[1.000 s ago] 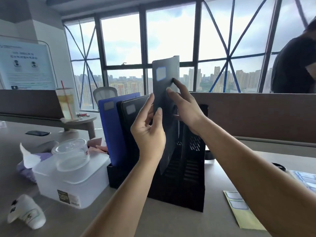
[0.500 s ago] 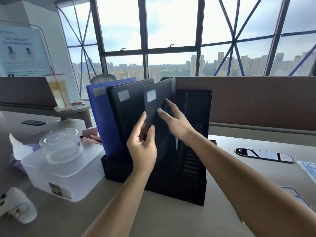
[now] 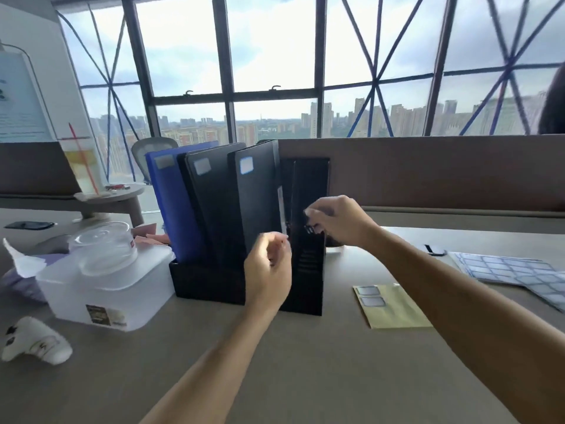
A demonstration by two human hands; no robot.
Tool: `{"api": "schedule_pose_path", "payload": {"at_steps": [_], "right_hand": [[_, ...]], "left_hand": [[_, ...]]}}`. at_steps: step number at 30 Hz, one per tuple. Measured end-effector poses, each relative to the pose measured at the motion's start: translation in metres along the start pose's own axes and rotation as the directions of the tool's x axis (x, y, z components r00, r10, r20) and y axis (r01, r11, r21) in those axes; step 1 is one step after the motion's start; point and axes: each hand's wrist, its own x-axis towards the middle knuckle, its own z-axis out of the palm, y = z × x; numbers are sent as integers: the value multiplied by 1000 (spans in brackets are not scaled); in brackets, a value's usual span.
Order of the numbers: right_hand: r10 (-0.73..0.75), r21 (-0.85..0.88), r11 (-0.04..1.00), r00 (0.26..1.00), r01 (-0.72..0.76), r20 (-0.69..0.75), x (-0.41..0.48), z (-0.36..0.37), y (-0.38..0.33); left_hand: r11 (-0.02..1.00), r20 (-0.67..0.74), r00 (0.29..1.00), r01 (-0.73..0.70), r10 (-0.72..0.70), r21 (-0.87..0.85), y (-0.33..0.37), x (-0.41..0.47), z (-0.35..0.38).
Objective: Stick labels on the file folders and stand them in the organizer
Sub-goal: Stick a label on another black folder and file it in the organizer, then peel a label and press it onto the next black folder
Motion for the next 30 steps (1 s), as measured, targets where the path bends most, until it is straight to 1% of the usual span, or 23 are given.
{"api": "schedule_pose_path", "payload": {"at_steps": [1, 3, 4, 6, 8, 10, 12, 14, 16, 17, 19, 21, 24, 25, 26, 28, 30], "right_hand": [[20, -45, 999, 1000, -20, -19, -17, -19, 7], [62, -130, 989, 996, -69, -63, -57, -60, 22], [92, -172, 979, 992, -105, -81, -81, -80, 31], [197, -278, 933, 971, -228, -135, -132, -121, 59], [332, -378, 836, 915, -397, -227, -185, -160, 95], [485, -428, 696, 816, -577, -314, -239, -195, 129], [587, -454, 551, 712, -700, -385, -293, -225, 156], [664, -484, 379, 596, -789, -451, -341, -246, 176], [715, -491, 220, 482, -843, -506, -377, -260, 193], [735, -476, 175, 436, -862, -520, -390, -265, 201], [763, -453, 131, 381, -882, -522, -407, -270, 214], [771, -425, 95, 336, -900, -541, -417, -273, 228], [769, -354, 8, 232, -935, -595, -424, -276, 243], [775, -356, -14, 215, -934, -594, -425, -278, 247], [779, -374, -26, 215, -927, -589, -426, -278, 250], [775, -435, -48, 242, -899, -584, -427, -281, 251], [770, -512, -68, 282, -856, -573, -429, -286, 249]], "left_hand": [[999, 106, 994, 33, -33, -2, 6, -9, 16], [997, 312, 947, 83, -80, 6, 16, -29, 52], [996, 401, 913, 82, -81, 14, 21, -39, 72], [997, 556, 828, 47, -69, 55, 29, -65, 115], [995, 691, 722, -43, -29, 87, 35, -95, 160], [987, 785, 620, -134, 10, 93, 39, -122, 202], [971, 843, 536, -219, 40, 93, 44, -146, 240], [952, 887, 454, -299, 87, 60, 50, -166, 274], [931, 905, 400, -365, 146, 11, 55, -183, 302], [920, 910, 380, -392, 165, -4, 56, -190, 314], [888, 926, 337, -460, 172, 2, 55, -201, 332], [843, 946, 294, -536, 137, 45, 53, -208, 341], [796, 960, 258, -601, 105, 75, 50, -208, 346], [790, 964, 246, -608, 99, 74, 49, -208, 347], [785, 968, 235, -616, 93, 74, 48, -207, 348], [778, 971, 224, -623, 84, 76, 48, -208, 348], [778, 968, 234, -623, 88, 80, 49, -210, 347]]}}
